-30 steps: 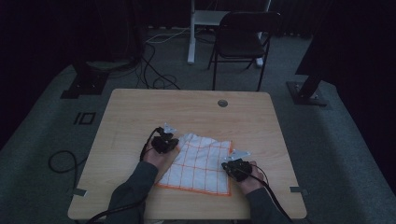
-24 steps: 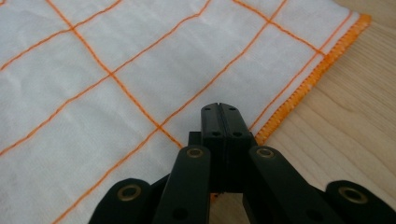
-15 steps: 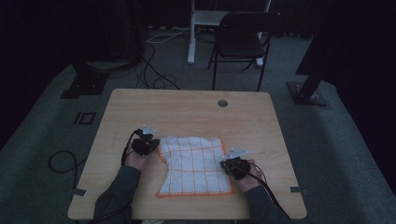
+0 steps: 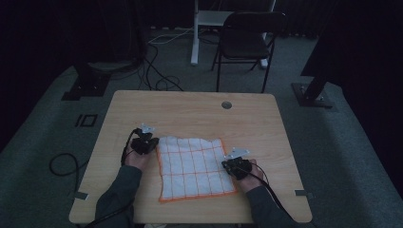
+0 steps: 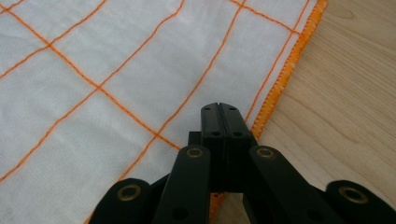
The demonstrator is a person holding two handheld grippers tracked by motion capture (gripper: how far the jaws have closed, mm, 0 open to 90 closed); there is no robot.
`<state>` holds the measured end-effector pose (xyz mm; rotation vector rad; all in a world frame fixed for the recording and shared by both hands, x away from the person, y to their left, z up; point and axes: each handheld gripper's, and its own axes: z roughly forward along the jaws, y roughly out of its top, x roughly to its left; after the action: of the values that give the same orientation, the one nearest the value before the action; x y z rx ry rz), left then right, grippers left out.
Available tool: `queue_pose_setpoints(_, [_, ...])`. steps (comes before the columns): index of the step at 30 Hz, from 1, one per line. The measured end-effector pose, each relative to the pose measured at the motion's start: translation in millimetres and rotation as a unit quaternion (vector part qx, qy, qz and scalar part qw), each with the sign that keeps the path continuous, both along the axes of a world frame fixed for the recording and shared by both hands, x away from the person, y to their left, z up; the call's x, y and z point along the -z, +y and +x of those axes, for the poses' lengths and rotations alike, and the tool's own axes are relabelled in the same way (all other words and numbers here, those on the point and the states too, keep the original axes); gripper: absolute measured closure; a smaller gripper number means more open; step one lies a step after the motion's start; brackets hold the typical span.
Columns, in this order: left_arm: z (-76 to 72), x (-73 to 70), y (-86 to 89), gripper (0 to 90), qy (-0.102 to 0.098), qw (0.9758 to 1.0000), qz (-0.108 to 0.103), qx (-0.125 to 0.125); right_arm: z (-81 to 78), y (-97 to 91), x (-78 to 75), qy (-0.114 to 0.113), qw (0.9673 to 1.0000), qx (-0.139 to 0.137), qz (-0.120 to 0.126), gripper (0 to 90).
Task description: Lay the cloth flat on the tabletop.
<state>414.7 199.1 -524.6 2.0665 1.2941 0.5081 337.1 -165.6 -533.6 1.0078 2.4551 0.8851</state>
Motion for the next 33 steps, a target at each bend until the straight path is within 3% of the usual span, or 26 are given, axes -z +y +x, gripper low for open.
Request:
queue_pose_setpoints(7, [3.2,-7.5,-4.0,89.0,-0.012,0.9999,-0.006,-0.002,-0.6,0.4,-0.2,-0.002,1.0,0.002,-0.005,90.0])
queue_pose_setpoints(12, [1.8,-0.3,-7.0,88.5,-0.004,1.0,-0.006,0.002,-1.5,-1.1,-1.2,-0.007,0.9997,0.012,-0.022,90.0])
queue_pose_setpoints(21, [0.5,2.8,-11.4,87.7,-0.001,0.9999,0.002,0.012,-3.7,-4.4,-3.0,0.004,0.9995,0.017,-0.025,90.0])
queue_pose_setpoints(28, [0.5,-3.8,-10.8,78.9,-0.002,0.9998,-0.015,0.016,7.5,-13.4,-8.7,-0.006,0.9989,0.042,0.022,76.0])
queue_pose_setpoints(33, [2.1,-4.4,-9.1,75.0,-0.001,0.9998,-0.017,0.012,22.3,-17.5,-11.6,-0.009,0.9967,0.064,0.048,73.7])
